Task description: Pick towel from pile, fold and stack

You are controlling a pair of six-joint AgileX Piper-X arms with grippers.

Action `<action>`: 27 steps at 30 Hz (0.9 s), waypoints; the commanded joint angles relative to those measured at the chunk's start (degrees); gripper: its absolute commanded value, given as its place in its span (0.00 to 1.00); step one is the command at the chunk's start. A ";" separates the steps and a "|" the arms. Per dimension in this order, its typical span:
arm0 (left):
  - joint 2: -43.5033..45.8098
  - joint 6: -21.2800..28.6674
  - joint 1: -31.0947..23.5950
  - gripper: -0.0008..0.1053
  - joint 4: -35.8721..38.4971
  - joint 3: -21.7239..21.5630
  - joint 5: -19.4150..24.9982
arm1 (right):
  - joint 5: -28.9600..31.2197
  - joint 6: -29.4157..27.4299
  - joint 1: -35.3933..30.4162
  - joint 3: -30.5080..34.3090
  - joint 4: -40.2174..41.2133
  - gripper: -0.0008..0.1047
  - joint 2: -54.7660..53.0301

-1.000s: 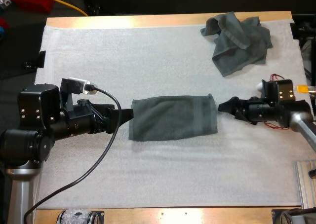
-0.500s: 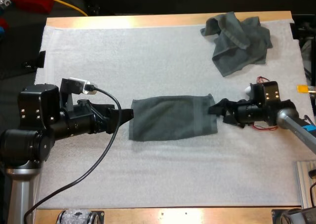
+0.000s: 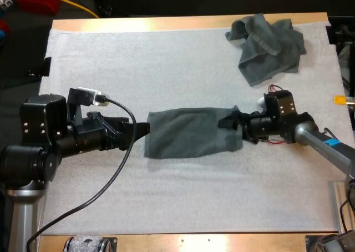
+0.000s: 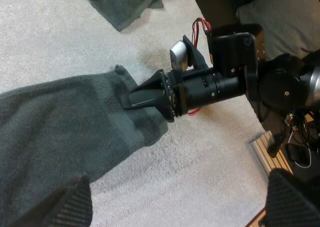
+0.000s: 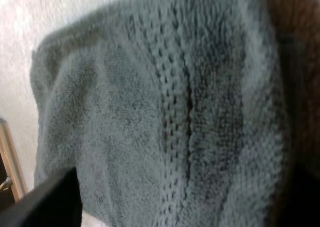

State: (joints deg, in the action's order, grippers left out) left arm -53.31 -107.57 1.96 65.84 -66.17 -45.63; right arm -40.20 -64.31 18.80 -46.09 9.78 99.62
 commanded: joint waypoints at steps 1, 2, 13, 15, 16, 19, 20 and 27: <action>0.11 -0.36 0.31 0.66 -0.14 -0.15 -0.12 | -0.78 0.75 1.18 0.68 2.06 0.72 1.70; 0.11 -0.36 0.31 0.66 -0.14 -0.15 -0.12 | -0.86 0.84 1.20 0.68 2.06 0.70 1.70; 0.11 -0.36 0.31 0.66 -0.06 -0.15 -0.12 | -0.75 2.87 1.40 0.68 2.06 0.04 1.70; 0.11 -0.36 0.31 0.66 -0.06 -0.15 -0.12 | -0.75 2.77 1.40 0.68 2.06 0.01 1.70; 0.11 -0.36 0.31 0.66 -0.06 -0.15 -0.12 | -0.65 2.61 1.40 0.68 2.06 0.01 1.56; 0.11 -0.36 0.31 0.66 -0.06 -0.15 -0.12 | 1.62 1.73 1.40 0.68 3.03 0.01 0.13; 0.11 -0.36 0.31 0.66 -0.06 -0.15 -0.12 | 2.83 1.07 1.40 0.68 3.68 0.01 -0.53; 0.11 -0.44 0.31 0.66 0.07 -0.15 -0.12 | 14.67 -9.78 1.40 -1.31 17.07 0.01 -7.71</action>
State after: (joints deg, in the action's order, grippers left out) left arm -53.31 -107.57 1.96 65.84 -66.17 -45.63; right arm -26.59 -72.53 20.15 -47.00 25.53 92.56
